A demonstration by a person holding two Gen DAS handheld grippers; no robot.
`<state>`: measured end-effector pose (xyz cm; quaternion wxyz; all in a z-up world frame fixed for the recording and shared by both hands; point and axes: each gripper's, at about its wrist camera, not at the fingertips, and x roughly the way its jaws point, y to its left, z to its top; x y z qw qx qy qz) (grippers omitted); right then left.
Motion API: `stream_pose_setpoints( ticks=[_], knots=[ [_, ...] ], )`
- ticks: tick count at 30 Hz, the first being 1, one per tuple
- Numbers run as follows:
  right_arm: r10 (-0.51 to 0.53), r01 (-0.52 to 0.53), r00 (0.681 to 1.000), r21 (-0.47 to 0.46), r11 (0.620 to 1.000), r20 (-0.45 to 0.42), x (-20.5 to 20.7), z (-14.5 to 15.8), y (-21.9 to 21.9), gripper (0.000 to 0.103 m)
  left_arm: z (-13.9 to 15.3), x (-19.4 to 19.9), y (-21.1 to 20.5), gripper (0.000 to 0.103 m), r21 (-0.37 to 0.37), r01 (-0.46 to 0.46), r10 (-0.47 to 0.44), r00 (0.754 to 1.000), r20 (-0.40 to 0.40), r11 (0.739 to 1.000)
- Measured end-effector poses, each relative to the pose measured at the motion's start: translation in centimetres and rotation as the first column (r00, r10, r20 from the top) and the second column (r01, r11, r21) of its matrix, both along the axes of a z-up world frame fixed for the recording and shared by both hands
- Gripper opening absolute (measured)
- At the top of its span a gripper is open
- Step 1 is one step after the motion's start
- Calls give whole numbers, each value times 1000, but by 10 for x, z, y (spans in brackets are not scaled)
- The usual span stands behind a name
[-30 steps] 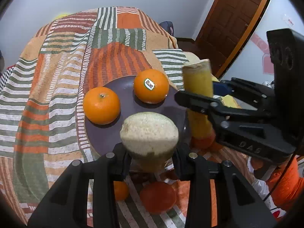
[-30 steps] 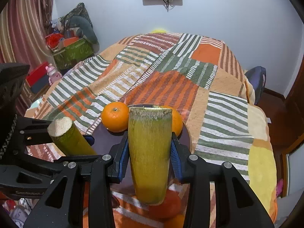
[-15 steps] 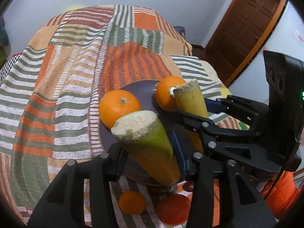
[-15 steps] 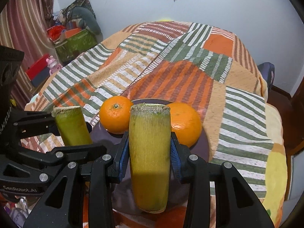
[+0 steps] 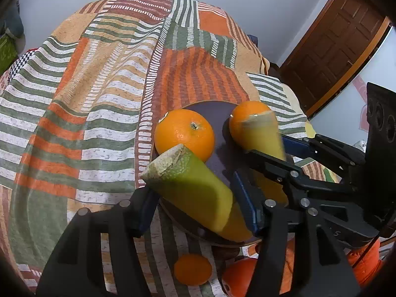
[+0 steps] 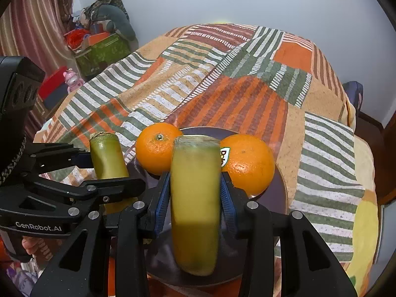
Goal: Organize fruits
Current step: 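Lower both held cylinders onto the purple plate beside the oranges and open both tools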
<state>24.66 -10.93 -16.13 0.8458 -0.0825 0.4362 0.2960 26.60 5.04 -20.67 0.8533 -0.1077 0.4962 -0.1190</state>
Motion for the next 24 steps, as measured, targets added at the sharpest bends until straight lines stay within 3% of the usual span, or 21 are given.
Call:
stream_pose_setpoints(
  ticks=[3, 9, 17, 24],
  knots=[
    [3, -2, 999, 24, 1000, -51, 2, -5, -3, 37, -2, 0, -1, 62, 10, -1, 1, 1000, -10, 1000],
    [-1, 2, 999, 18, 1000, -39, -4, -2, -8, 37, -4, 1, -3, 65, 31, -4, 5, 1000, -17, 1000],
    [-21, 21, 1000, -3, 1000, -9, -14, 5, -20, 38, -7, 0, -12, 78, 96, 21, -16, 999, -49, 995],
    [-55, 55, 998, -7, 998, 12, -26, 13, -37, 39, 7, -15, -20, 78, 147, 34, -33, 999, -12, 989]
  ],
)
